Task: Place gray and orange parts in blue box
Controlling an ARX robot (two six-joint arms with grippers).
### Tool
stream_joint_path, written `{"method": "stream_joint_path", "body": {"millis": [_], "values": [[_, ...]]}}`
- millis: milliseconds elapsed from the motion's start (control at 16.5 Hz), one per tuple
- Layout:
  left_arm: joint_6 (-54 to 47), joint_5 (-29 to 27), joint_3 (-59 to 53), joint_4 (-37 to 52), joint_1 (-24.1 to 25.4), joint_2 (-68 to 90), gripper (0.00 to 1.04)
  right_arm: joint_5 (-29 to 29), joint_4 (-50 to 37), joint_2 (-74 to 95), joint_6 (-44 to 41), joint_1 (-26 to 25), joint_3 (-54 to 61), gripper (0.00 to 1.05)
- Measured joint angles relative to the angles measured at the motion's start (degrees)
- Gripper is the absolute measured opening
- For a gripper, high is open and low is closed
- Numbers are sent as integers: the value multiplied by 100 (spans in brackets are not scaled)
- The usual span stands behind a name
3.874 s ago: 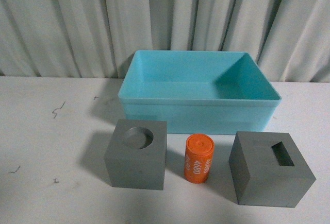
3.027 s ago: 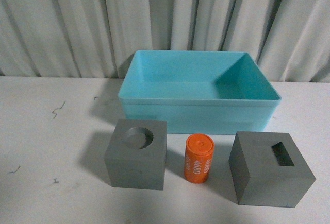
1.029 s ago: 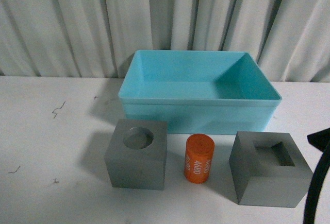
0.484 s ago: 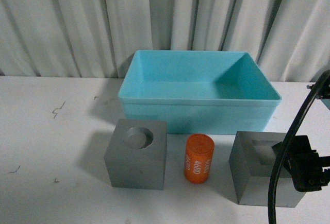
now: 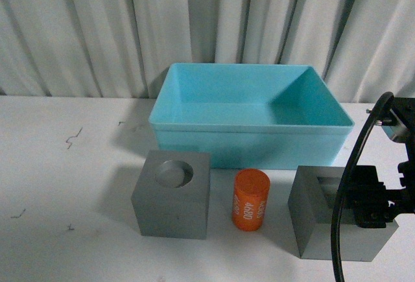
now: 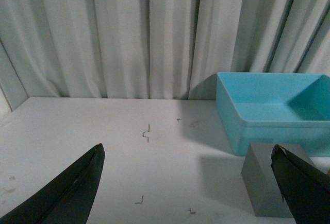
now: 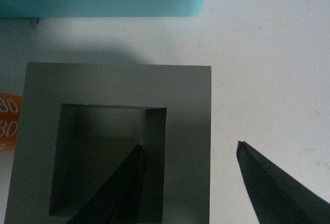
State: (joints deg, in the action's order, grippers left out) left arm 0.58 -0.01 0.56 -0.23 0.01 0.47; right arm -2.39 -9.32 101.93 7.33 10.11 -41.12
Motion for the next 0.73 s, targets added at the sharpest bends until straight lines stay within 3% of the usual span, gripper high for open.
{"method": "stream_joint_path", "body": {"millis": [242,484,726], "values": [[2,-2,0,0,0,0,98,70,11,-138,4,-81,129,22],[0,0,0,0,0,0,98,308,754,-1292,-81,-479,345,19],[2,-2,0,0,0,0,98,717,514,-2017,-68,-278,-1329,19]]}}
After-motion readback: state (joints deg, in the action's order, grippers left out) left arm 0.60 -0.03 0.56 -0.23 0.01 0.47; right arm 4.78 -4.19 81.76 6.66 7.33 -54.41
